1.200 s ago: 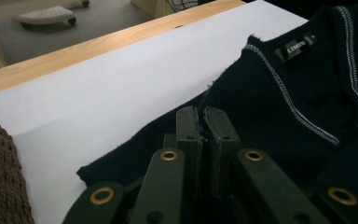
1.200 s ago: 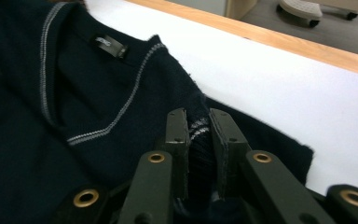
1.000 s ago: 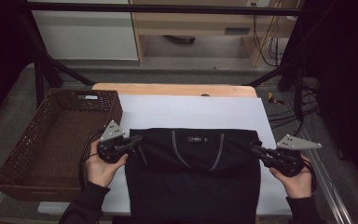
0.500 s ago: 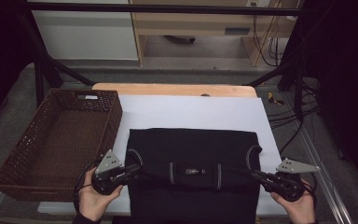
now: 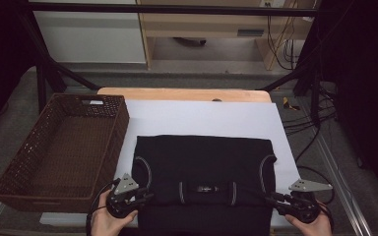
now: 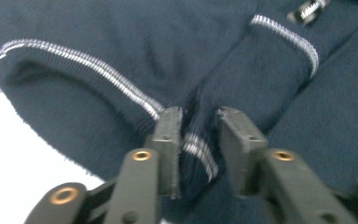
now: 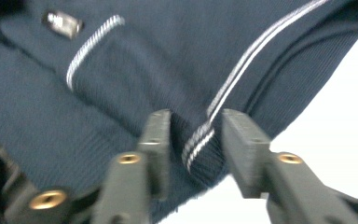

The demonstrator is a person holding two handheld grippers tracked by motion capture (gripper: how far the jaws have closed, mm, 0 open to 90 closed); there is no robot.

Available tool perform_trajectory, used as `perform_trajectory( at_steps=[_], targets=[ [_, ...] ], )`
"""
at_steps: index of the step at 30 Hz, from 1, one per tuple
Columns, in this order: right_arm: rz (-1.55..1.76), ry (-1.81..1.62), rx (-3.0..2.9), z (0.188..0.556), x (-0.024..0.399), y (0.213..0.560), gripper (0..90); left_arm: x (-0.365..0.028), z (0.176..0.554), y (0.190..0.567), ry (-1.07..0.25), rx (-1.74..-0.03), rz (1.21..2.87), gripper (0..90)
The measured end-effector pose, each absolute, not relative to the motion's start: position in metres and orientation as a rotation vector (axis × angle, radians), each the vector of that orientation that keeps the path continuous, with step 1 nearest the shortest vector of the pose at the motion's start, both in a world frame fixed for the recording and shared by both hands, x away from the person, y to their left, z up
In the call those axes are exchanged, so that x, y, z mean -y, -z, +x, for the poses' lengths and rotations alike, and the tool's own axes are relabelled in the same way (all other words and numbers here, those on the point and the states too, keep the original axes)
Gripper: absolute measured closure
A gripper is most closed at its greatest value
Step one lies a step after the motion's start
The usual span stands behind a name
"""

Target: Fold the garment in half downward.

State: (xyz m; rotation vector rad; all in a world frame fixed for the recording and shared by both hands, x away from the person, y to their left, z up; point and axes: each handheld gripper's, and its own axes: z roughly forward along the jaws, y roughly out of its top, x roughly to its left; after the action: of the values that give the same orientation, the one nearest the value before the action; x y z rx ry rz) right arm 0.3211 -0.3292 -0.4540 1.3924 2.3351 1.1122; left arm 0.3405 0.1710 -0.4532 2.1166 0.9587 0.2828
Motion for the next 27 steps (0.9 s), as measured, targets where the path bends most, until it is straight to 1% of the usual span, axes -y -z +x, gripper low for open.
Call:
perform_trajectory(
  at_steps=[1,2,3,4,6,9,11,12,14,16,18,19,20,23,27],
  targets=[
    [1.388,-1.121,-2.318,0.322,0.329,0.452,54.2,-0.168,0.343,0.454,-0.273,-0.957,2.112,61.6],
    [1.382,-1.131,-2.3,0.323,0.327,0.451,50.9,-0.164,0.346,0.455,-0.266,-0.951,2.11,57.3],
    [1.371,-1.142,-2.291,0.325,0.326,0.449,50.6,-0.161,0.349,0.456,-0.253,-0.942,2.114,55.0],
    [1.369,-1.156,-2.284,0.328,0.323,0.448,47.8,-0.156,0.352,0.456,-0.246,-0.934,2.116,54.5],
    [1.355,-1.183,-2.285,0.335,0.315,0.448,44.6,-0.148,0.357,0.456,-0.237,-0.919,2.12,54.3],
    [1.325,-1.185,-2.321,0.345,0.303,0.451,44.7,-0.139,0.366,0.457,-0.228,-0.91,2.135,55.8],
    [1.296,-1.181,-2.35,0.352,0.295,0.454,46.0,-0.135,0.37,0.46,-0.191,-0.914,2.14,61.0],
    [1.284,-1.168,-2.36,0.355,0.293,0.457,47.5,-0.134,0.371,0.461,-0.175,-0.916,2.145,63.8],
    [1.29,-1.152,-2.383,0.36,0.289,0.461,53.6,-0.133,0.37,0.462,-0.153,-0.91,2.16,71.0],
    [1.291,-1.136,-2.415,0.361,0.286,0.464,60.6,-0.132,0.368,0.462,-0.144,-0.91,2.168,75.8],
    [1.274,-1.124,-2.453,0.36,0.283,0.465,71.4,-0.132,0.367,0.462,-0.132,-0.901,2.182,80.7],
    [1.267,-1.124,-2.466,0.358,0.283,0.464,79.9,-0.132,0.366,0.462,-0.123,-0.899,2.19,83.1],
    [1.266,-1.139,-2.479,0.356,0.284,0.463,85.0,-0.132,0.365,0.462,-0.117,-0.896,2.196,84.4],
    [1.252,-1.153,-2.495,0.35,0.287,0.46,86.9,-0.132,0.36,0.461,-0.122,-0.887,2.211,86.1],
    [1.246,-1.204,-2.484,0.337,0.294,0.454,86.8,-0.136,0.345,0.451,-0.146,-0.839,2.204,86.5]
  ],
)
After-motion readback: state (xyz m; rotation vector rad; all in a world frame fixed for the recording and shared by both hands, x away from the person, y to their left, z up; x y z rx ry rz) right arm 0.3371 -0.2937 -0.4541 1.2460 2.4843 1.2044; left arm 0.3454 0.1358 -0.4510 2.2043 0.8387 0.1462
